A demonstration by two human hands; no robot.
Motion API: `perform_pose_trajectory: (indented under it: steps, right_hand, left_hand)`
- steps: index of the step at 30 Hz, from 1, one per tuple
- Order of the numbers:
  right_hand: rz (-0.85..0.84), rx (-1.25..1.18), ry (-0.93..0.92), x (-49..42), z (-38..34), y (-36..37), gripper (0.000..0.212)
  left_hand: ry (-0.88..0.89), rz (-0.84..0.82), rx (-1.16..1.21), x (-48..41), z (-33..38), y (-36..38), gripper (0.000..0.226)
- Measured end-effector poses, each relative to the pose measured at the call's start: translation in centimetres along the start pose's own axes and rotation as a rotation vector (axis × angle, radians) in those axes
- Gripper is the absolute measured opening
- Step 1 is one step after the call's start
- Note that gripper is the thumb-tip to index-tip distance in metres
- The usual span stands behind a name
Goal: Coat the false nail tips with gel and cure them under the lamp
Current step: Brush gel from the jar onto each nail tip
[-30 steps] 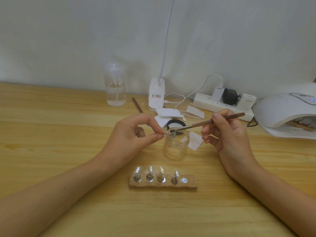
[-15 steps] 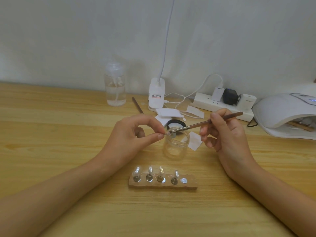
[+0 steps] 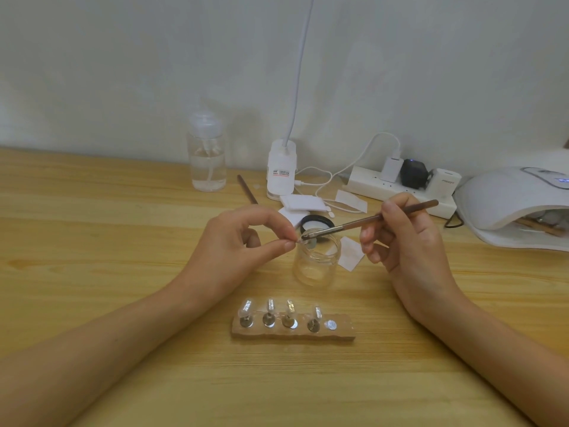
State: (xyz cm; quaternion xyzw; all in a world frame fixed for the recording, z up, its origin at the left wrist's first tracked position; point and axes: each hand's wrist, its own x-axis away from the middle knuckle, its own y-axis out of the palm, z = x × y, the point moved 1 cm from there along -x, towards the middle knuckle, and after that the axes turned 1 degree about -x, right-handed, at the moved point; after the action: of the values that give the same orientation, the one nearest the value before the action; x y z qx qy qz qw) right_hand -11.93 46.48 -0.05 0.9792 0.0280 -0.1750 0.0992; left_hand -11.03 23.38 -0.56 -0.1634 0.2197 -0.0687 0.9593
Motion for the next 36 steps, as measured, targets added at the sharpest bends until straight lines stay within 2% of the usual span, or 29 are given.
perform_pose_trajectory:
  steps: [5, 10, 14, 18, 23, 27, 31, 36]
  right_hand:
    - [0.052, 0.019, 0.029, -0.07, 0.16, -0.20, 0.016]
    - [0.000, 0.019, 0.030, 0.05, -0.05, 0.16, 0.019]
    - [0.062, 0.010, 0.036, -0.03, 0.05, -0.20, 0.016]
    - [-0.009, 0.005, 0.025, 0.04, -0.08, 0.24, 0.018]
    - [0.061, 0.019, 0.021, -0.01, 0.06, -0.17, 0.015]
    - [0.001, 0.010, -0.002, 0.07, -0.07, 0.24, 0.017]
    - [0.064, 0.037, 0.004, 0.00, 0.18, -0.16, 0.015]
    - [0.002, 0.015, -0.021, 0.10, -0.09, 0.21, 0.016]
  left_hand:
    - [-0.007, -0.001, 0.014, -0.04, -0.03, 0.02, 0.019]
    - [-0.005, 0.002, 0.003, -0.02, -0.04, 0.00, 0.020]
    - [-0.007, 0.008, 0.009, -0.02, 0.00, 0.04, 0.021]
    - [-0.013, 0.012, 0.007, 0.01, -0.02, 0.04, 0.020]
    - [-0.011, 0.008, 0.004, -0.01, -0.01, 0.09, 0.018]
    - [-0.029, 0.010, -0.010, 0.07, -0.07, 0.07, 0.018]
    - [-0.051, 0.012, -0.022, 0.04, -0.04, 0.16, 0.016]
    - [-0.076, 0.005, -0.031, 0.12, 0.00, 0.11, 0.014]
